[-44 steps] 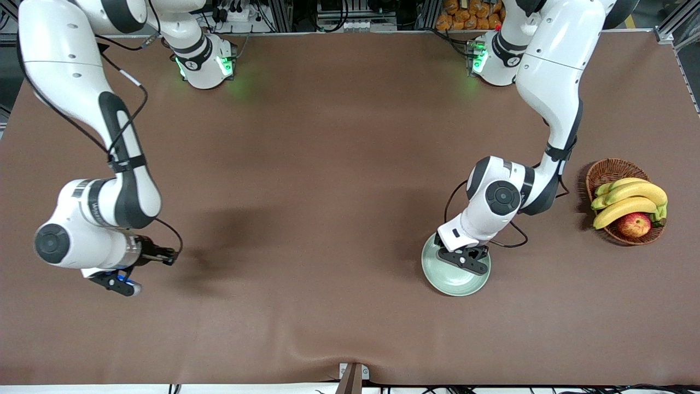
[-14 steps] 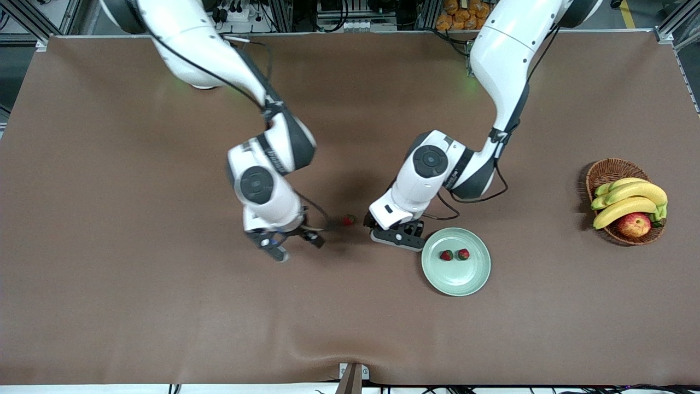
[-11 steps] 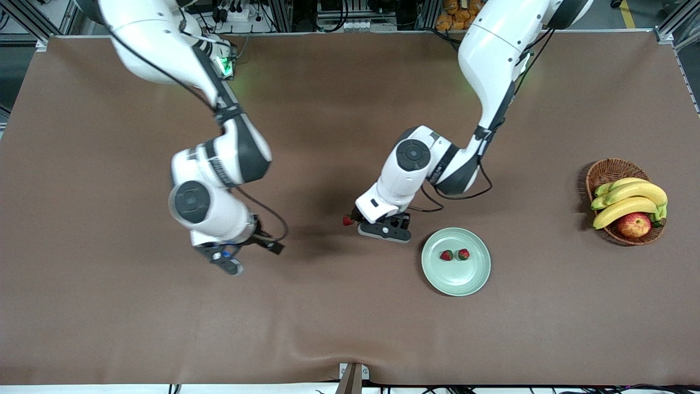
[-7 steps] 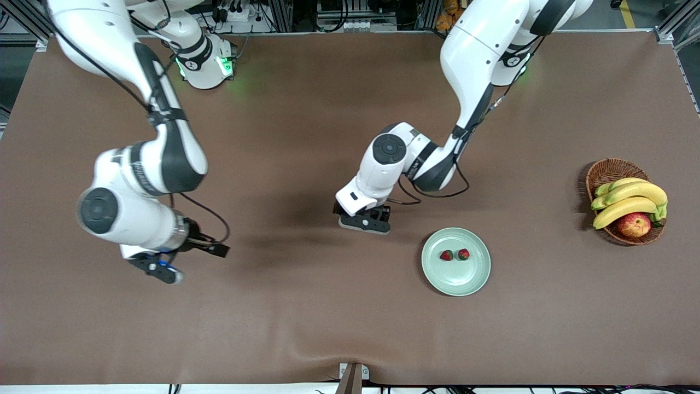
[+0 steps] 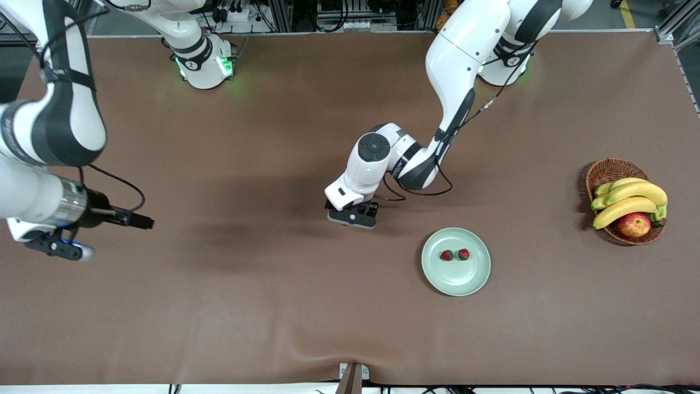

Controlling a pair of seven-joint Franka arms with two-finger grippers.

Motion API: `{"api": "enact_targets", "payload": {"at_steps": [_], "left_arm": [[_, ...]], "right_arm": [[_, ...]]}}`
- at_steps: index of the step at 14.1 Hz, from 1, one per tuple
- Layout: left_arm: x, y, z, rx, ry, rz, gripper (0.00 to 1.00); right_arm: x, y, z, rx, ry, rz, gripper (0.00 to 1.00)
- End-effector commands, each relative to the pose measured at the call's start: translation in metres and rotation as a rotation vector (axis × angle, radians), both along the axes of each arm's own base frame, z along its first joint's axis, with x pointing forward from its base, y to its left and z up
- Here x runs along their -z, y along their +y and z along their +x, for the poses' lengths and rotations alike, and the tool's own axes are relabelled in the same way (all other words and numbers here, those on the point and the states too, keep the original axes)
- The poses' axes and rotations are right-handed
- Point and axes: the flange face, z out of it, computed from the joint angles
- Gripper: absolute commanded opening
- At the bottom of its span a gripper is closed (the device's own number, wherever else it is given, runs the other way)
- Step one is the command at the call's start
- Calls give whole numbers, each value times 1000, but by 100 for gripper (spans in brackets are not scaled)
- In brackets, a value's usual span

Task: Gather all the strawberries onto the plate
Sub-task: 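Grasp the last strawberry with the left gripper while the right arm retracts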

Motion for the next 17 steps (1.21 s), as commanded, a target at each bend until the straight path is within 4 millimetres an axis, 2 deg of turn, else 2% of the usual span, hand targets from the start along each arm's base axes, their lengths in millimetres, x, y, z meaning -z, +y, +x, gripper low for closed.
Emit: {"api": "enact_targets", "payload": {"at_steps": [1,2,4,7,8,9,13,14,16,17], "left_arm": [[8,-3,1,17,-29,26,81],[14,-2,0,23,-28,36,78],[15,-2,0,25,-29,38,77],[15,-2,0,25,-29,38,56],[15,-2,0,25,-29,38,46],[15,-2,0,25,-29,38,43],[18,-2,0,26,-27,41,42],[18,-2,0,26,-27,41,35],[14,-2,1,26,-31,38,5],[8,-2,3,24,-36,35,0]], "right_arm": [[-62,-4,-40,-128,-20,-45,100],[-80,-18,-52,-139,-18,-39,100],[-109,-34,-70,-191,-26,-27,100],[-139,-40,-93,-205,-23,-18,100],[-143,-37,-99,-198,-8,-13,100],[-147,-37,-103,-197,3,-11,100],[-150,-40,-105,-167,7,-4,100],[-151,-39,-106,-139,13,-3,100],[-151,-41,-109,-126,37,0,100],[-157,-41,-110,-126,28,-1,100]]}}
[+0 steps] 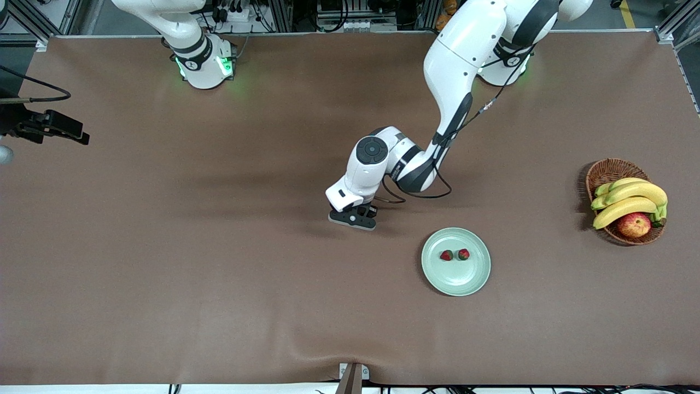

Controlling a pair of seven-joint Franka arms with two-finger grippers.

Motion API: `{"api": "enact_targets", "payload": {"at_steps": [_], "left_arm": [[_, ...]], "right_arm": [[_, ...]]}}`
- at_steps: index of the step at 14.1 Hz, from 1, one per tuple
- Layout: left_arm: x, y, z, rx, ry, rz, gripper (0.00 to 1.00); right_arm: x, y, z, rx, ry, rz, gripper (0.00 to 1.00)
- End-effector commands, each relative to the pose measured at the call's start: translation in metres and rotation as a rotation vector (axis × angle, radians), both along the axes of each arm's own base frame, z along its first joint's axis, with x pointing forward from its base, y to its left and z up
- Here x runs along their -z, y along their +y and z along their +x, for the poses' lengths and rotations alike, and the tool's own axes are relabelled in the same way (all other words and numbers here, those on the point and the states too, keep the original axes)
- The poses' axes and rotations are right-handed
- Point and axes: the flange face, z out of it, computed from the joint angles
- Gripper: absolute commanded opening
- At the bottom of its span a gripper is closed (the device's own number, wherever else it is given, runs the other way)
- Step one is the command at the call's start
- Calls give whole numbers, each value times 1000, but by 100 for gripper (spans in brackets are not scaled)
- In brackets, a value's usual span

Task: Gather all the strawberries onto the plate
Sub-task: 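Grasp the last strawberry with the left gripper while the right arm retracts, then carry the strawberry over the plate with the left gripper and release it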

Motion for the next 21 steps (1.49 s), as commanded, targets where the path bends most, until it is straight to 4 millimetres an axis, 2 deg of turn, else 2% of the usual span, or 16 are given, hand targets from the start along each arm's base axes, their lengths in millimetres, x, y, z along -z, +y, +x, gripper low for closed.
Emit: {"api": "enact_targets", "payload": {"at_steps": [1,5,7,9,11,16,18,19,21], "left_arm": [[-20,1,11,-3,-44,-2,0],[-55,28,35,-44,-40,21,0],[-76,62,60,-62,-53,53,0],[-95,104,83,14,-48,102,0],[-97,162,102,41,-12,147,0],[-102,260,126,132,-2,193,0],[-89,288,139,157,2,196,0],[-76,303,147,142,0,192,0],[-65,303,150,149,-30,183,3]], "right_arm": [[-11,-3,-9,25,1,5,100],[-31,-14,-6,52,-42,-4,100],[-34,-19,-7,62,-47,-5,100],[-35,-24,-6,67,-54,-13,100],[-36,-27,-3,71,-80,-21,100],[-33,-28,3,75,-97,-19,100],[-33,-24,3,67,-97,-22,100],[-33,-24,3,67,-98,-20,100],[-33,-24,3,67,-98,-22,100]]}}
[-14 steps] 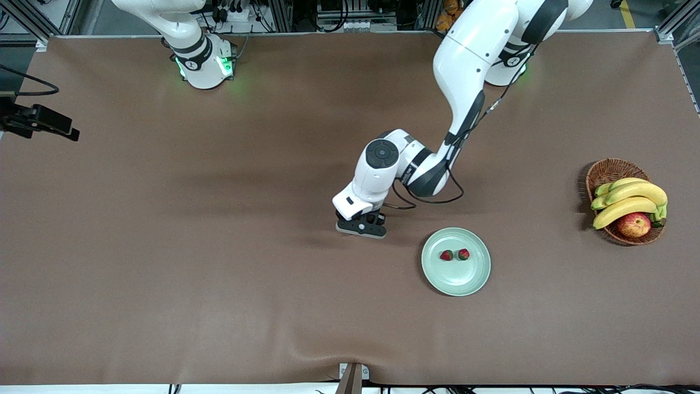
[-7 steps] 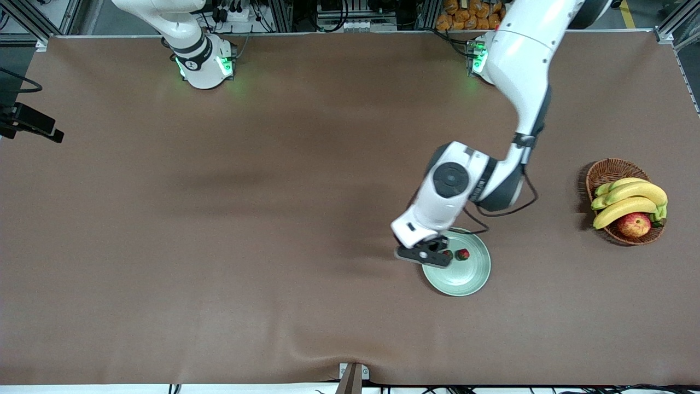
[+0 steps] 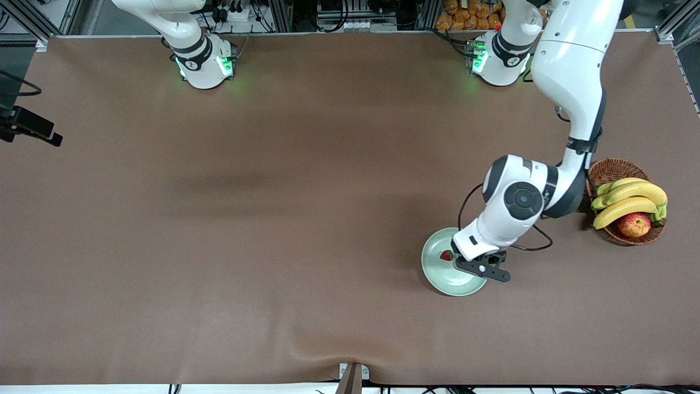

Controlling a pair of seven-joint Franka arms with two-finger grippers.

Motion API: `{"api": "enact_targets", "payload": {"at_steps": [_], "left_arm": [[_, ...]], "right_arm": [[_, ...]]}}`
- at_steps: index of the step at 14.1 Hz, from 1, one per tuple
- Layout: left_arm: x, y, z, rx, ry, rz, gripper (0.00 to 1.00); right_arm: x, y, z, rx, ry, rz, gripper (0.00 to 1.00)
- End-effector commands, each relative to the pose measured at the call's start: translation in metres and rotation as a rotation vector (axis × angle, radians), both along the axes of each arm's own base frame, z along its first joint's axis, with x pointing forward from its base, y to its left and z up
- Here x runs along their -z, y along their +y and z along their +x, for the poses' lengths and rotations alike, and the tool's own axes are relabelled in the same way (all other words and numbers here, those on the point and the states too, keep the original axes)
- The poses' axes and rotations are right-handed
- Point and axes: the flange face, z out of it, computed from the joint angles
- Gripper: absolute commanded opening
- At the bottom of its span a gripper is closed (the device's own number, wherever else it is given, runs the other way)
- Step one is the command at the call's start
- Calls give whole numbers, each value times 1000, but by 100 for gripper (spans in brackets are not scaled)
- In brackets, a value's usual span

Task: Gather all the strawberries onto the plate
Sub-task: 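Carry the strawberry over the plate with the left gripper and release it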

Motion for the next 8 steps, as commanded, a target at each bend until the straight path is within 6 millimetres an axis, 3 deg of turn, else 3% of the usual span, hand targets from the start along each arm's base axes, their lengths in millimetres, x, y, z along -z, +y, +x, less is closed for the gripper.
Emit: {"api": "enact_targets", "payload": {"at_steps": [1,2,4,5,8], "left_arm": [[15,-5,1,25,-26,-6,8],[19,-5,1,27,-31,-7,24],[24,-5,3,28,-34,-6,88],[25,-4,3,26,-34,-6,100],[8,-6,10,23,-64,-19,100]], "right_arm": [[-3,-3,-1,15,-6,-8,100],[-3,-4,-1,18,-6,-8,100],[-3,-4,-1,16,-6,-9,100],[-3,-4,-1,16,-6,-9,100],[-3,-5,-1,19,-7,-10,100]]}}
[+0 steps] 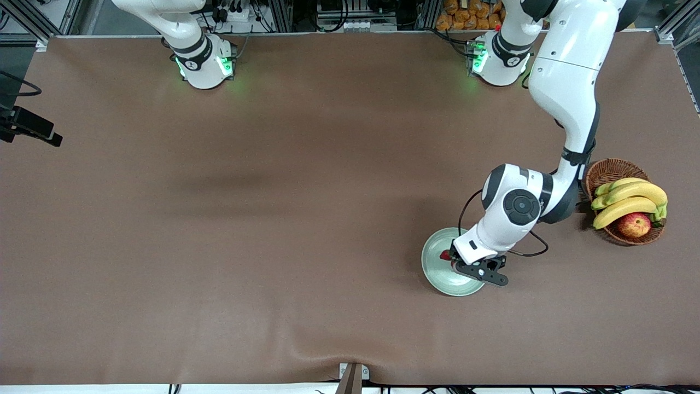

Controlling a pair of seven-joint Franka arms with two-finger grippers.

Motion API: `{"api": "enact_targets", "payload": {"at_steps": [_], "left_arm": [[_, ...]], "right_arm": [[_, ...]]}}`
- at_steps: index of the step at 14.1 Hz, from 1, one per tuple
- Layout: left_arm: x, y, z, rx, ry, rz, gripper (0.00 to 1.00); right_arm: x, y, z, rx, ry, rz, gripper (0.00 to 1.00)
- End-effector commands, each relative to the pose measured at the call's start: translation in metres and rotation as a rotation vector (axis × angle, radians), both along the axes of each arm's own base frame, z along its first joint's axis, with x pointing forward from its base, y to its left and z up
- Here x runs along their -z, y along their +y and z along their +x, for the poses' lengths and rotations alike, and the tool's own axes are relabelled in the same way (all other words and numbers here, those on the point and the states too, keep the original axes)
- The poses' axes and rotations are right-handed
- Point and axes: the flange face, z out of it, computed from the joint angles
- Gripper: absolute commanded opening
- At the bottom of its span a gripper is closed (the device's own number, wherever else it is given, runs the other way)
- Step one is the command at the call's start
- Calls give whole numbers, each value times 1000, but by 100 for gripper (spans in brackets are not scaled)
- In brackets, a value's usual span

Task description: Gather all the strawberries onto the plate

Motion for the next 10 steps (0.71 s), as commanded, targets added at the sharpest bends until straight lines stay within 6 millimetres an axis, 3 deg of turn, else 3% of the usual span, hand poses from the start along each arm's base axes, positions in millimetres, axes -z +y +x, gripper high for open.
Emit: {"api": "enact_targets", "payload": {"at_steps": [1,6,10], "left_arm": [[-24,-2,10,9,-46,-4,100],[-49,0,21,-1,-93,-19,100],[-80,29,31,-41,-134,-26,100]], "right_arm": [[-3,-6,-1,18,-6,-9,100],[-3,-6,-1,21,-6,-9,100],[-3,-7,-1,21,-6,-11,100]]}}
